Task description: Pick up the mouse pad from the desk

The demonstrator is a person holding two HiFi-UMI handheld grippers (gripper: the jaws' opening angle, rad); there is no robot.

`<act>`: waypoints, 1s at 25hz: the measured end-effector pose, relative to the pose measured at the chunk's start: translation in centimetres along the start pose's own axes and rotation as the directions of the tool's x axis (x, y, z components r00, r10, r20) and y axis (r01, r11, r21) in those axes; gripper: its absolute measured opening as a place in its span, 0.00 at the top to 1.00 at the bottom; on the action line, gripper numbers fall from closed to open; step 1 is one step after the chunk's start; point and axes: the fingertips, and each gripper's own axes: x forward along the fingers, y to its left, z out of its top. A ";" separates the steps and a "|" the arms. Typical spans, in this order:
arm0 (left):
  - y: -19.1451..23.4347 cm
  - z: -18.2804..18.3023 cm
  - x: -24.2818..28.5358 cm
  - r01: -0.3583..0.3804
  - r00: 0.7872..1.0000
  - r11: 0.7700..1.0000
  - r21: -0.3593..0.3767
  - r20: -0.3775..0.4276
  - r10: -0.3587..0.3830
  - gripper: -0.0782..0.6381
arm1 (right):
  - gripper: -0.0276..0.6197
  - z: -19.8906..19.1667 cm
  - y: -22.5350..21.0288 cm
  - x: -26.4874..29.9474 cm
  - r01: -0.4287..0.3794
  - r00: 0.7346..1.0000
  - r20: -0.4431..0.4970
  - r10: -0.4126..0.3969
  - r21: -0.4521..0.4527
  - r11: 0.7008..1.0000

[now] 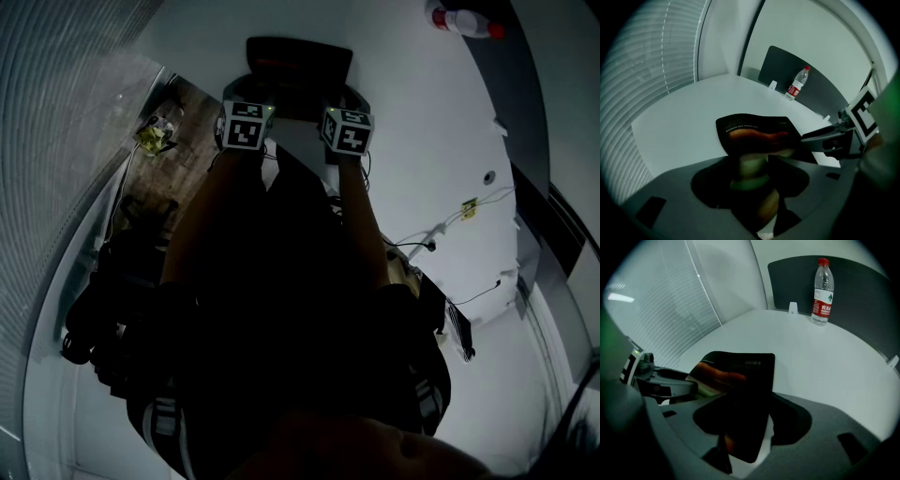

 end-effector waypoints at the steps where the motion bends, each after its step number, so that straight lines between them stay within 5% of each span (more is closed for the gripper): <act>1: -0.1 -0.1 0.1 0.004 1.000 1.000 0.005 0.004 -0.004 0.60 | 0.63 0.0 0.0 0.0 0.003 1.000 -0.001 -0.003 -0.004 1.000; 25: -0.9 -0.3 0.3 0.012 1.000 1.000 -0.004 -0.002 -0.012 0.60 | 0.62 -0.4 2.5 0.4 -0.030 1.000 -0.010 0.030 -0.031 0.999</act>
